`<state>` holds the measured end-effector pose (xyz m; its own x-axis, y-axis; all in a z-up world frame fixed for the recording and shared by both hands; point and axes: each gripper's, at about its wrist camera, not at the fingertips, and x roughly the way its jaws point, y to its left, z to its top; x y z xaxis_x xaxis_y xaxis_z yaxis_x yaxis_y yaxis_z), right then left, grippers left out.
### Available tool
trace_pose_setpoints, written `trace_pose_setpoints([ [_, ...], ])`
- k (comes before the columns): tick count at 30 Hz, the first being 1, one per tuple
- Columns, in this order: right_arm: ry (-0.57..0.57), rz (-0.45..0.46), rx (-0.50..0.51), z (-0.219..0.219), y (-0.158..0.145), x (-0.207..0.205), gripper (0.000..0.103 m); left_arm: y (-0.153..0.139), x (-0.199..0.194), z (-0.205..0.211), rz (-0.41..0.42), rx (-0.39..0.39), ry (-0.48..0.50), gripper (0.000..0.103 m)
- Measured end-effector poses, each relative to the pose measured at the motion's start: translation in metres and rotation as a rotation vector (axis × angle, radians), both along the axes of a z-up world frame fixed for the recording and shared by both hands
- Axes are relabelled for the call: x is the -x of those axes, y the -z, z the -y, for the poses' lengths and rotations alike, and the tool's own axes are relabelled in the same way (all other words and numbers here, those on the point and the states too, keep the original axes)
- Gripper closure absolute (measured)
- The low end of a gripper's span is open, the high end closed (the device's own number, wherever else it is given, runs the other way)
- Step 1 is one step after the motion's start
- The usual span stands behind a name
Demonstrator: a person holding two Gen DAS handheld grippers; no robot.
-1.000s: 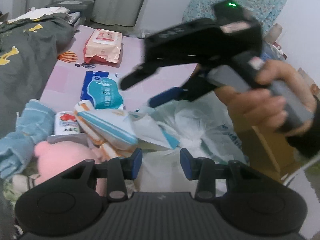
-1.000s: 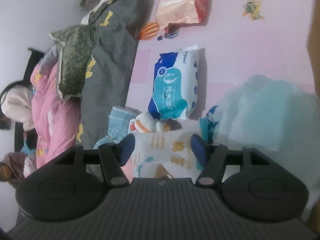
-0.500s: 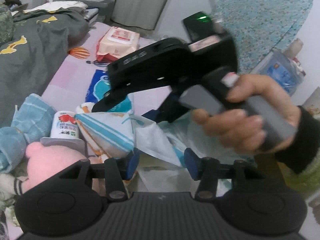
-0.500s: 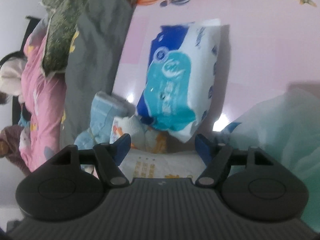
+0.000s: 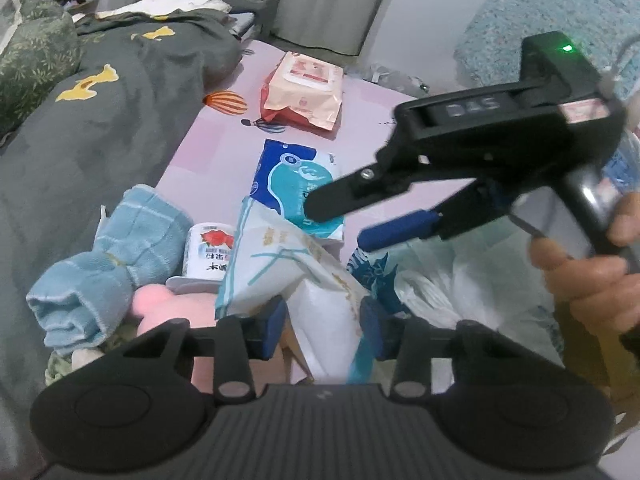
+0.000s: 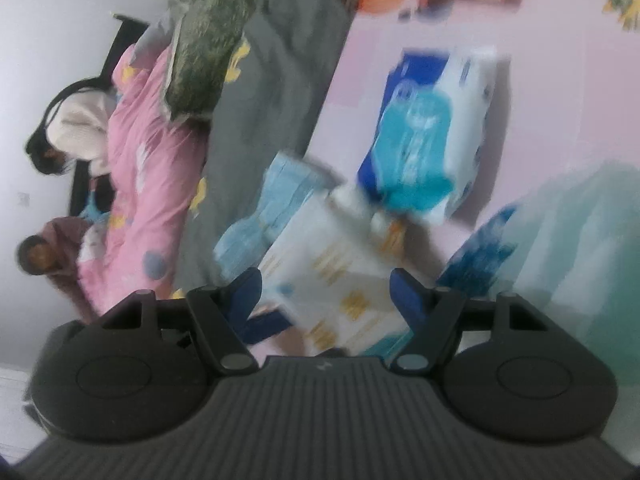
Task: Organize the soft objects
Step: 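Lower the right gripper onto the white printed bag and grasp it, then carry the white printed bag with the right gripper into the cardboard box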
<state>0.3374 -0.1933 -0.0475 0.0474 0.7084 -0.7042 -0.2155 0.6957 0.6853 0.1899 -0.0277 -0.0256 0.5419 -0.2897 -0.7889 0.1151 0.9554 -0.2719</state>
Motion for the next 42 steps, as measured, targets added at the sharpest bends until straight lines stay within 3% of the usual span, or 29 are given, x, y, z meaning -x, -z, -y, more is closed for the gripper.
trace_pose_setpoints([
  [5,0.03,-0.062,0.003,-0.008,0.031,-0.022,0.032,0.001,-0.001,-0.003,0.0,0.002,-0.025,0.065],
  [10,0.044,-0.085,-0.072,-0.018,0.044,-0.021,0.032,0.001,-0.003,-0.001,0.019,-0.011,-0.027,0.074],
  [15,0.01,-0.031,-0.076,-0.026,0.022,-0.002,0.038,-0.014,0.006,0.002,0.082,-0.029,0.002,0.082],
  [23,0.071,0.073,-0.155,0.014,-0.034,0.03,0.047,-0.06,0.029,0.022,0.213,-0.064,0.08,0.082],
  [28,0.164,0.15,-0.187,0.068,-0.065,0.062,0.051,-0.081,0.037,0.06,0.268,-0.067,0.183,0.082],
  [32,0.279,0.204,-0.19,0.134,-0.083,0.09,0.051,-0.094,0.031,0.115,0.288,-0.056,0.299,0.082],
  [40,0.59,0.227,-0.134,0.285,-0.083,0.129,0.05,-0.089,-0.008,0.255,0.225,-0.004,0.542,0.08],
  [42,0.661,0.22,-0.115,0.318,-0.079,0.13,0.05,-0.086,-0.025,0.288,0.207,0.017,0.554,0.071],
])
